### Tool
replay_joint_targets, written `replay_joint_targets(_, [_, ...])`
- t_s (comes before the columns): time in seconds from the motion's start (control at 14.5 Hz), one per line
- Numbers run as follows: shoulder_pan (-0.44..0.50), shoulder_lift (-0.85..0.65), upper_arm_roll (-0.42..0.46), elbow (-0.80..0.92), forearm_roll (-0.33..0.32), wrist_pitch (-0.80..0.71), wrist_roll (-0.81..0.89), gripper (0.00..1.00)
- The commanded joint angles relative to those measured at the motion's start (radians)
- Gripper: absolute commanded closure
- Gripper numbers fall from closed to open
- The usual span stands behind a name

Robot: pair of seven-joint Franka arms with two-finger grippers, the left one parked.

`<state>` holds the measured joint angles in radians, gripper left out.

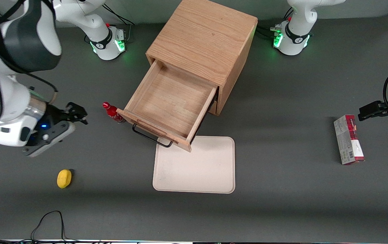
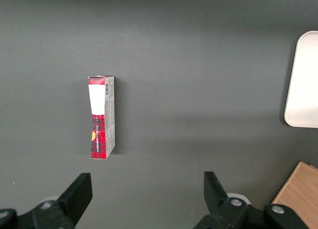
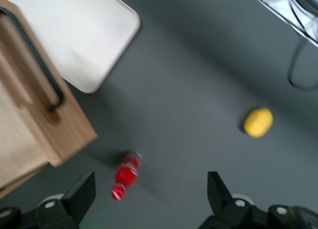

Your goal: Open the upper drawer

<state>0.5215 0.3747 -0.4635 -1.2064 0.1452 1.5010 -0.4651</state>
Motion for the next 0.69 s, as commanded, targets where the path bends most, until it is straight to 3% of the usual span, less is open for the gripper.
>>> replay_joint_targets(0.0, [0.014,-0.036,-0.032,-0.024,-0.056,-0.045,0.106,0.0])
replay_joint_targets(0.28, [-0.036,-0.146,-0.008,-0.14,-0.085,-0.013,0.282,0.0])
replay_joint_targets(0.48, [-0.281,-0.261,0.245,-0.295,-0.128,0.086,0.304,0.0])
replay_joint_targets(0.62, [-0.416,-0.298,0.348,-0.35,-0.13,0.133,0.306,0.0])
